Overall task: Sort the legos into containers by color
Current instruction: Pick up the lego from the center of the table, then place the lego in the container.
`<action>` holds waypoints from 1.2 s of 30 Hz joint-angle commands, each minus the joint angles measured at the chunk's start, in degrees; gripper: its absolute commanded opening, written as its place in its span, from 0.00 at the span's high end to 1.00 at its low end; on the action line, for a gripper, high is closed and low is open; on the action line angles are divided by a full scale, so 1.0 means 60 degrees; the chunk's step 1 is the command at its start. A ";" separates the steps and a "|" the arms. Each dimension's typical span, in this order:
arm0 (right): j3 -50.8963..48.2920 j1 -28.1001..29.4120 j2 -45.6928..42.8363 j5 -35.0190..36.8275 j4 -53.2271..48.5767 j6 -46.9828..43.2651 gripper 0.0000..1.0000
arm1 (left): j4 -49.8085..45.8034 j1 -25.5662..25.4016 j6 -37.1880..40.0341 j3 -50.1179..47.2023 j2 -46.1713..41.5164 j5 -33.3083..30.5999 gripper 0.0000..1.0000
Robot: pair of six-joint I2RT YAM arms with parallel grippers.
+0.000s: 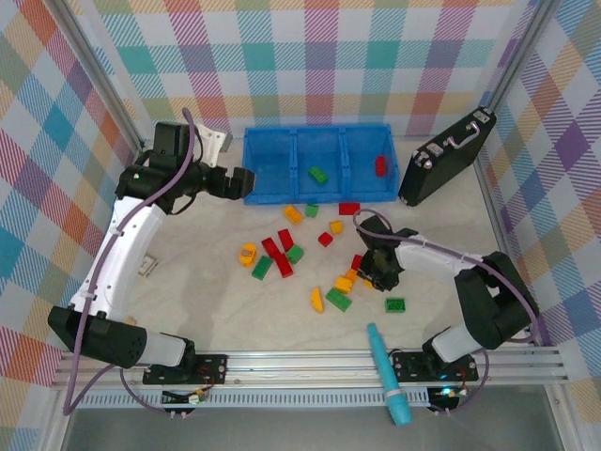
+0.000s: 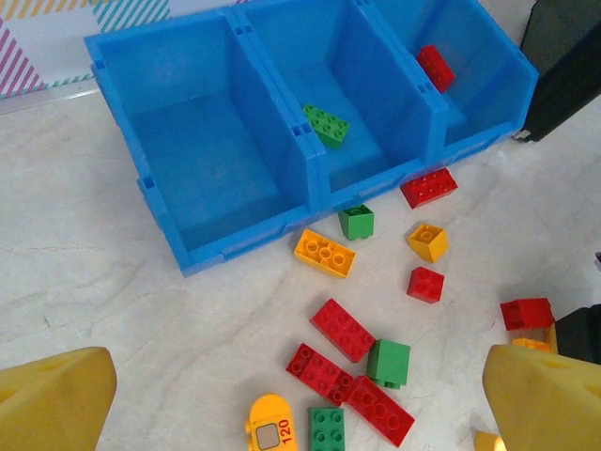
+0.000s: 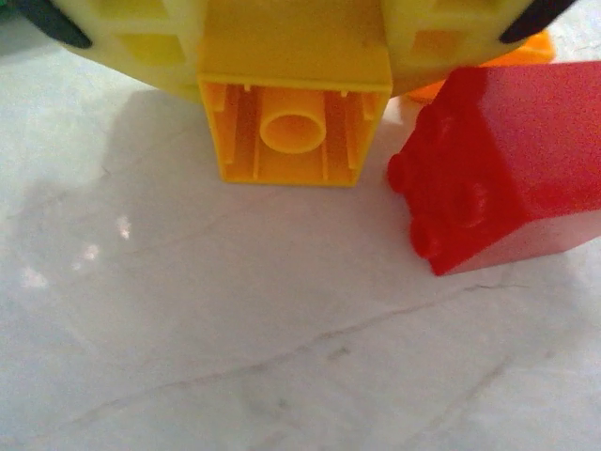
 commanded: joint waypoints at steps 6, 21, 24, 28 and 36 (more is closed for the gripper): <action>0.3320 -0.0070 0.0701 0.0888 -0.1623 -0.3087 0.75 | 0.0118 -0.0102 0.0235 0.0083 0.0054 -0.0183 0.00; 1.3362 0.0023 0.6224 -0.0298 -0.1449 -0.8429 0.75 | 0.0023 -0.0088 0.0684 -0.0019 -0.0635 -0.0966 0.00; 1.4691 0.0166 0.7241 -0.0921 -0.1060 -0.9064 0.76 | 0.0498 -0.0088 0.0378 -0.0287 -0.0843 -0.1614 0.00; 1.5163 0.0520 0.7939 -0.1436 -0.0090 -1.0284 0.73 | 0.0989 -0.0088 -0.0008 -0.0606 -0.1048 -0.3023 0.00; 1.6257 0.0778 0.9276 -0.1840 0.0098 -1.1483 0.71 | 0.1511 -0.0089 -0.0346 -0.1455 -0.1416 -0.3513 0.00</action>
